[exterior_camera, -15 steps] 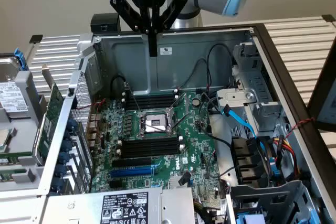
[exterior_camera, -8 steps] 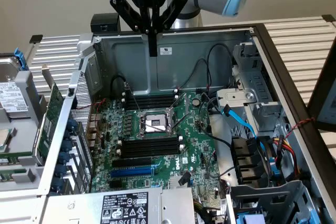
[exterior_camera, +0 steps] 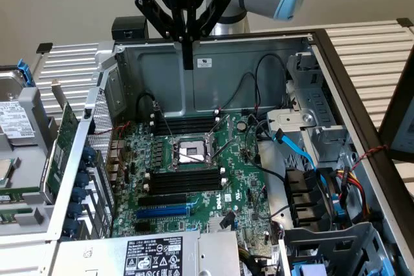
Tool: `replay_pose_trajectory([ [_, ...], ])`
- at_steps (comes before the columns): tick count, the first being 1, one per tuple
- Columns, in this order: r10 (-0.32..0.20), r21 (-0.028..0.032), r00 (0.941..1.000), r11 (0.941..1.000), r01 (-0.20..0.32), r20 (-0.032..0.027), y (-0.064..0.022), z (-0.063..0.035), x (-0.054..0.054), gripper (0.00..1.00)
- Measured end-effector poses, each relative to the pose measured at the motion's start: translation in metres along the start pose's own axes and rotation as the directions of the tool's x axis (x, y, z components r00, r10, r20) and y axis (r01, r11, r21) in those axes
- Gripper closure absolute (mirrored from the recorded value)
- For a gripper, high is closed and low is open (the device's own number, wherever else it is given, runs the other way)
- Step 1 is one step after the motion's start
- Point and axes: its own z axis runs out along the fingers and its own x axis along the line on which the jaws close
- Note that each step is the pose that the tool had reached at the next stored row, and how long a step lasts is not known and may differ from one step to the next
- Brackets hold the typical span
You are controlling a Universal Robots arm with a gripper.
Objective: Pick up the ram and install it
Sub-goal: 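Reach for the ram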
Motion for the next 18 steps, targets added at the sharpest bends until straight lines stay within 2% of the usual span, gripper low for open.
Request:
replay_pose_trajectory([
  [18, 0.0, -0.0002, 1.0, 1.0, 0.0, 0.0002, -0.0058, -0.0014, 0.079, 0.9],
])
